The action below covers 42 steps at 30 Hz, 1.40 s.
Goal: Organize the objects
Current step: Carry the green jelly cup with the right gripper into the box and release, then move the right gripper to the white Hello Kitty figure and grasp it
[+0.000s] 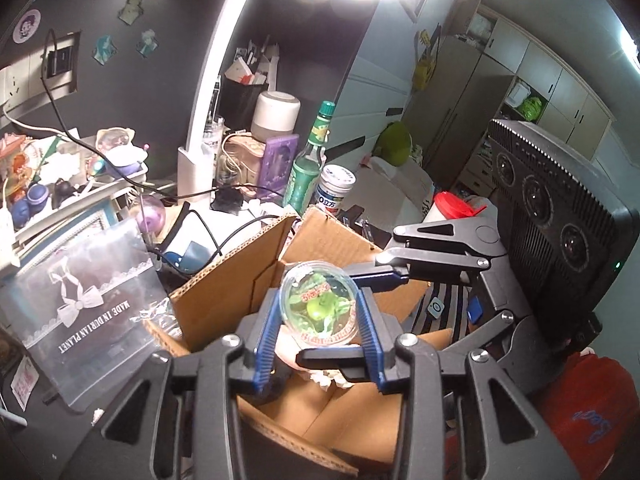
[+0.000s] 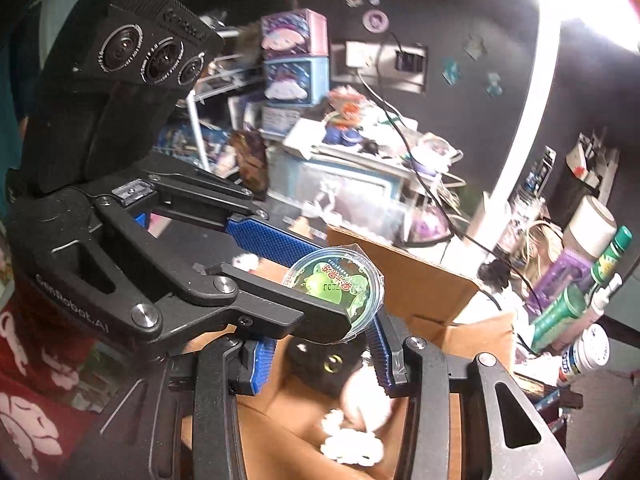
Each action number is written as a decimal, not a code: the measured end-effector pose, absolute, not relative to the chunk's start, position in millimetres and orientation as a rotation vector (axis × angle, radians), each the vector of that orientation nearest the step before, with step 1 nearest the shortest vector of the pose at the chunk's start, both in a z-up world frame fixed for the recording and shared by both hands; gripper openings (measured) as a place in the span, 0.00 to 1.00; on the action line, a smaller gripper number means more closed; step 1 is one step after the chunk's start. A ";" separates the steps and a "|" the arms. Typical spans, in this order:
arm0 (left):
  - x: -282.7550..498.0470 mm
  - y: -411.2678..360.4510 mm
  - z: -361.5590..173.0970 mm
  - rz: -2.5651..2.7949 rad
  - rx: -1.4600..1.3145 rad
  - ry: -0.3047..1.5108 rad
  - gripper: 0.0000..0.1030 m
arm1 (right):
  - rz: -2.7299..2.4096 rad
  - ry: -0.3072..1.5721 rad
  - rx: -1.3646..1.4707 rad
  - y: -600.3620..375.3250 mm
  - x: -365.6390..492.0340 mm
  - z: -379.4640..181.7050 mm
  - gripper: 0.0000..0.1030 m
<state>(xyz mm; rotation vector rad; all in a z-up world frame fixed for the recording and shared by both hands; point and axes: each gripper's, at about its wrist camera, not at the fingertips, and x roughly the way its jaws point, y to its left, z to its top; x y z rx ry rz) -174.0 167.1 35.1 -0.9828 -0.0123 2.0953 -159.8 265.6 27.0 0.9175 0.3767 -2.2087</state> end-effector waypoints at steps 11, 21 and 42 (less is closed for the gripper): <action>-177.3 151.2 40.5 2.209 -0.968 -0.012 0.71 | -2.276 0.462 0.952 274.0 -167.4 23.6 0.61; -150.3 99.8 50.3 2.353 -0.894 -0.046 0.73 | -2.275 0.424 0.918 262.7 -154.8 30.3 0.61; -72.7 -87.0 -21.6 2.694 -0.916 -0.235 0.92 | -2.001 0.347 0.920 81.4 -92.8 -43.2 0.61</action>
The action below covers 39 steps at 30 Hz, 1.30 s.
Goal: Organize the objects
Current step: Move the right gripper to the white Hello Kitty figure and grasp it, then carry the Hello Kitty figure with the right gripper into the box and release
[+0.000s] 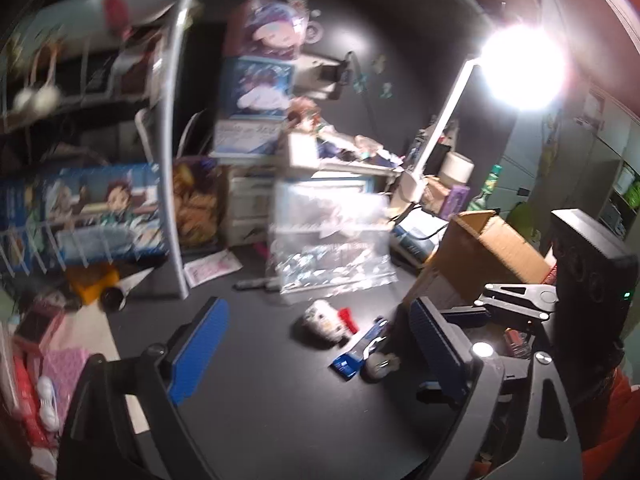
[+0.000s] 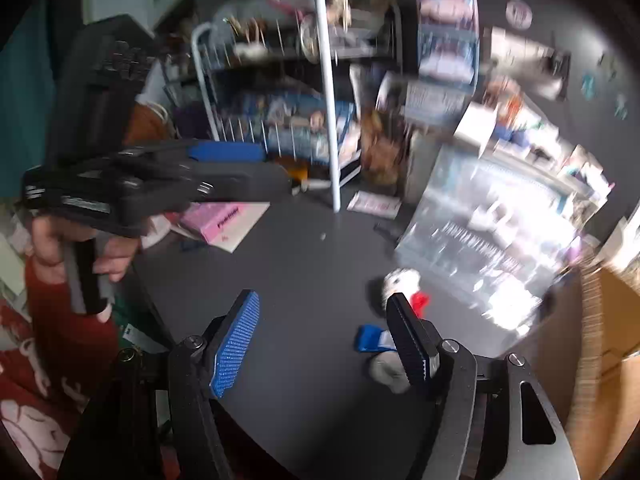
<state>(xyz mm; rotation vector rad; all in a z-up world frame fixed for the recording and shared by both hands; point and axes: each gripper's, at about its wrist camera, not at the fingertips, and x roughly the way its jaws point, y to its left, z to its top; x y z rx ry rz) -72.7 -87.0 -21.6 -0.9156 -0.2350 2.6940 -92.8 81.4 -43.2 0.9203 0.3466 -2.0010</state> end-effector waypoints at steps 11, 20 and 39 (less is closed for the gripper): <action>-83.9 -120.5 -82.6 2.701 -1.045 -0.317 0.94 | -2.182 0.436 1.089 54.8 -168.2 -129.7 0.61; -106.6 -121.0 -99.5 2.659 -1.098 -0.343 0.94 | -2.150 0.452 1.144 48.4 -196.0 -153.9 0.47; -78.8 -82.8 -61.8 2.527 -0.975 -0.324 0.88 | -2.009 0.374 0.877 53.3 -109.6 -76.4 0.33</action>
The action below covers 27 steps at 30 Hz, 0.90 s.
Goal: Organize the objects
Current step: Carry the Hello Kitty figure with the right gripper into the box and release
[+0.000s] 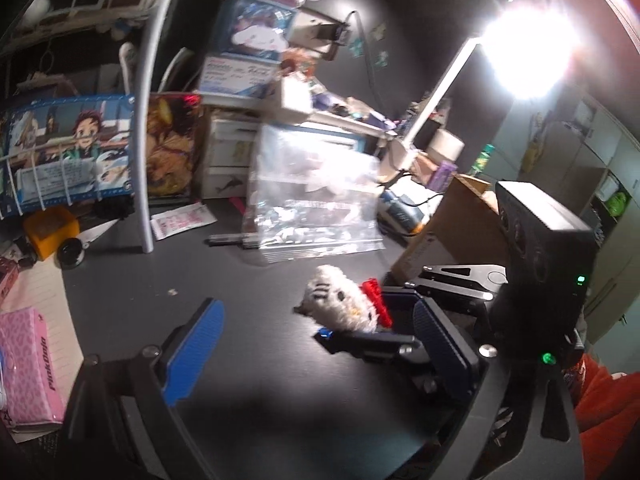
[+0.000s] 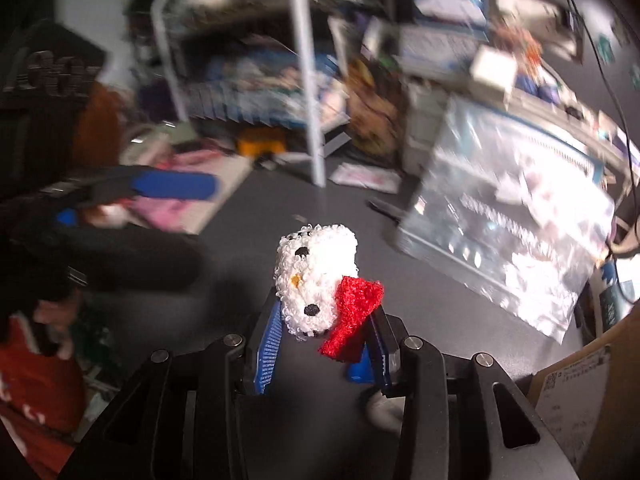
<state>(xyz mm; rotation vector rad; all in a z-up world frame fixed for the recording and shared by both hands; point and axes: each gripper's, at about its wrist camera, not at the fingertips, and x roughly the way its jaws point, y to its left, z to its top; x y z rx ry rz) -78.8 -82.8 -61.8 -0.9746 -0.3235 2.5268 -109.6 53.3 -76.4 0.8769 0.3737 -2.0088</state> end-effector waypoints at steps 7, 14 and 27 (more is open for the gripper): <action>-55.5 -55.9 -28.8 2.475 -0.869 -0.301 0.52 | -2.016 0.375 0.729 75.6 -70.7 -30.0 0.33; -55.7 -13.6 8.9 2.456 -0.794 -0.211 0.41 | -2.097 0.384 0.653 123.1 -63.7 6.2 0.33; -104.4 104.9 46.0 2.316 -0.763 -0.052 0.36 | -2.267 0.343 0.681 229.3 -96.5 35.9 0.33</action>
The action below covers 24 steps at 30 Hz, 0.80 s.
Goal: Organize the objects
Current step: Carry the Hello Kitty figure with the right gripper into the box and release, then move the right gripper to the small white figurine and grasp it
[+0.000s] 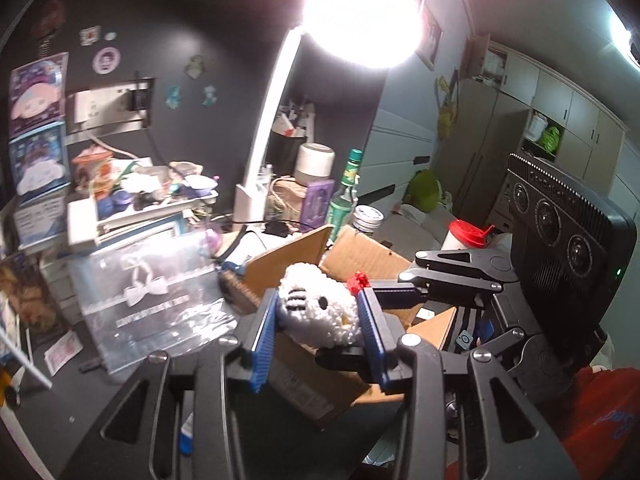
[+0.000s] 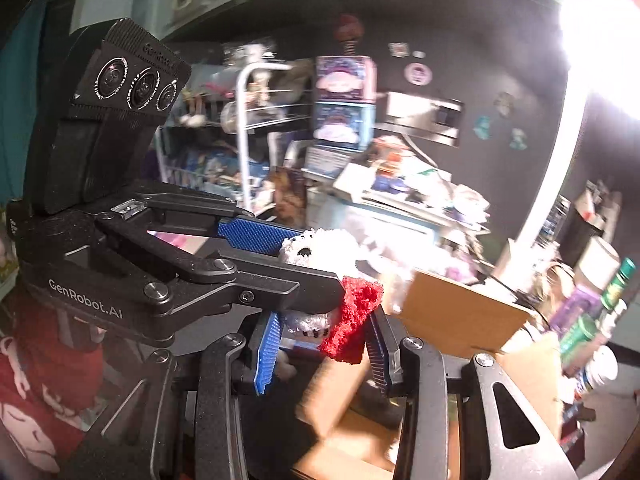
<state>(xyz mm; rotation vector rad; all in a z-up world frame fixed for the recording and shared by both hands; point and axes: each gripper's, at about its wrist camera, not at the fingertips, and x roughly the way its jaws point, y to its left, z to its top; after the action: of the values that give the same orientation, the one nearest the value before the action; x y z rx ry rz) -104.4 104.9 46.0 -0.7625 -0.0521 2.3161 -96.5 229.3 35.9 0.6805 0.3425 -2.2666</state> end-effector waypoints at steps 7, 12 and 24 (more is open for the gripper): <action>-134.1 147.4 37.3 2.258 -0.837 -0.013 0.36 | -2.254 0.277 0.793 265.3 -126.9 25.0 0.33; -143.1 159.3 28.3 2.243 -0.881 0.006 0.38 | -2.226 0.274 0.851 271.5 -136.4 15.2 0.35; -128.1 118.5 39.7 2.396 -0.839 -0.011 0.86 | -2.284 0.294 0.878 286.2 -132.0 14.1 0.63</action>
<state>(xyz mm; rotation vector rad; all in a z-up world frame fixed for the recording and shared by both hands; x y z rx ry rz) -128.1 118.5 39.7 -0.8388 -0.0111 2.3961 -132.0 286.2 14.1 0.8783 0.2941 -2.2844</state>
